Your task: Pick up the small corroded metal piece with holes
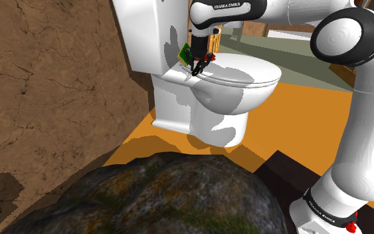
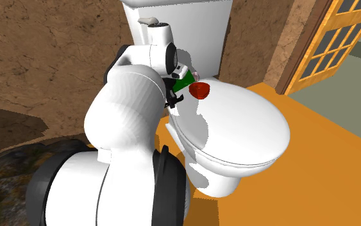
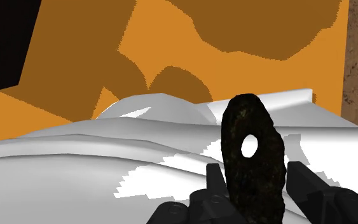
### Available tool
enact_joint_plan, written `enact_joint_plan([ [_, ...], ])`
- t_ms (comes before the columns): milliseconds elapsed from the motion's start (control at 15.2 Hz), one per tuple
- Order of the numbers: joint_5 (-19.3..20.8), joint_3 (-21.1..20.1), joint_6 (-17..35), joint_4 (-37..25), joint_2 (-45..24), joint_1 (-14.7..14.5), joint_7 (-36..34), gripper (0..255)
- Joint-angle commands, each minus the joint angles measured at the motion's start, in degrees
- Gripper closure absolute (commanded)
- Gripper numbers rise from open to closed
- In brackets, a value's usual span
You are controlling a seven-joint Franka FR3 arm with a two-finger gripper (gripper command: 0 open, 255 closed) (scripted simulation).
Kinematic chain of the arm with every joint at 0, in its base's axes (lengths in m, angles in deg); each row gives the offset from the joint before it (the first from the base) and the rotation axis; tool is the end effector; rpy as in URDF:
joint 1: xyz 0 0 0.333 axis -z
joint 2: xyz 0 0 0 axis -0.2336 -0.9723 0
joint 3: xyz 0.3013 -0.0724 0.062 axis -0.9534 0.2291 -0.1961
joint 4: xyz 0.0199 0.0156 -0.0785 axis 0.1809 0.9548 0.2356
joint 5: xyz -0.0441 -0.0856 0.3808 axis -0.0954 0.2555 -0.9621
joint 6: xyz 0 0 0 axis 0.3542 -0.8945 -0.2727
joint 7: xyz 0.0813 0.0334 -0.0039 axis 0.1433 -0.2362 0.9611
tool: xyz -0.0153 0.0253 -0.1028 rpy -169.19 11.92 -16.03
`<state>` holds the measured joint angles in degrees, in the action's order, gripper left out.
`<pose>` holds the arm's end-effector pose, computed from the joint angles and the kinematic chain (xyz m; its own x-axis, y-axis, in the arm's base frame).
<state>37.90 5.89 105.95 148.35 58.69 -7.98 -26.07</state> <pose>0.6739 0.0044 0.5321 0.4632 -0.8810 0.0969 -0.8816 -0.4692 -0.0520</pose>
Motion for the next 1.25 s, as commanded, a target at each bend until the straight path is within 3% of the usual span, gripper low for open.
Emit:
enact_joint_plan([
  [0,0.01,0.02,0.0,0.0,-0.02,0.02,0.0,255],
  [1188,0.44,-0.03,-13.7,-17.57,-3.88,-1.04,0.73,255],
])
